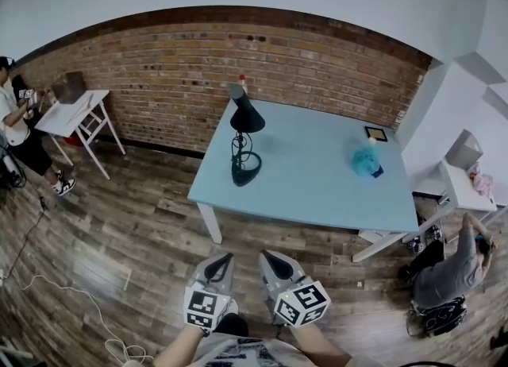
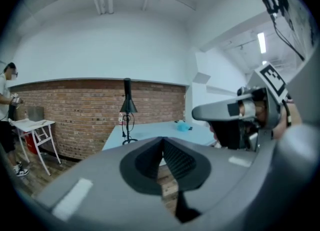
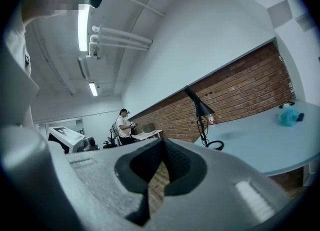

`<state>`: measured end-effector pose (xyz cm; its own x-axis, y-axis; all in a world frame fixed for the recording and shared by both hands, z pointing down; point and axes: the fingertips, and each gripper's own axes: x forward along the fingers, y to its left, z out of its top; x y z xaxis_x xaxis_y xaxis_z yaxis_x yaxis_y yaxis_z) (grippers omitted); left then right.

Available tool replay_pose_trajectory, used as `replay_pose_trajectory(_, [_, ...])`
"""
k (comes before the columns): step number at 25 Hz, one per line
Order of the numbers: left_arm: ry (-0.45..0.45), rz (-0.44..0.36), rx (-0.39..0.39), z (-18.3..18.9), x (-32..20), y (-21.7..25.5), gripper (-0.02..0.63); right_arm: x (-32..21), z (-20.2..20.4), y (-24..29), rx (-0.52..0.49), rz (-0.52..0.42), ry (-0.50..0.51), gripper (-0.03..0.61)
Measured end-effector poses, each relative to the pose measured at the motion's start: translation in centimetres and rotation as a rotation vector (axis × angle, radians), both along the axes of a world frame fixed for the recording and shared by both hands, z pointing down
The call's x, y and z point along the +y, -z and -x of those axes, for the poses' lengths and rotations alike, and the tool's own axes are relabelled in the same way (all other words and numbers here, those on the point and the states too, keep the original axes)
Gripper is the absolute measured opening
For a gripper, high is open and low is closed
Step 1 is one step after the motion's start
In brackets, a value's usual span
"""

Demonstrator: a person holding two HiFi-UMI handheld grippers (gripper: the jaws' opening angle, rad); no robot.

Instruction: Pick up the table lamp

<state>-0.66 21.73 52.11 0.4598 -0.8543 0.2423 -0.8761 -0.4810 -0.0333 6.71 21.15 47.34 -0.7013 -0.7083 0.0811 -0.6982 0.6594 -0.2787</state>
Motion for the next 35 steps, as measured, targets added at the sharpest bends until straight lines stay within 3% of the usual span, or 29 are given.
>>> replay_pose_trajectory(12, [-0.027,0.007,0.059,6.6,-9.8,0.8,-0.008,-8.9,6.5,-0.2,0.024,0.025,-0.036,-0.002])
replay_pose_trajectory(26, [-0.048,0.057,0.095,7.6,-16.6,-0.6,-0.008,-15.6,6.9,-1.3,0.038,0.066,-0.068,-0.002])
replay_pose_trajectory(35, [-0.017,0.085,0.071,7.0,-25.1,-1.6,-0.008,-24.9,6.5,-1.7,0.020,0.074,-0.027,-0.002])
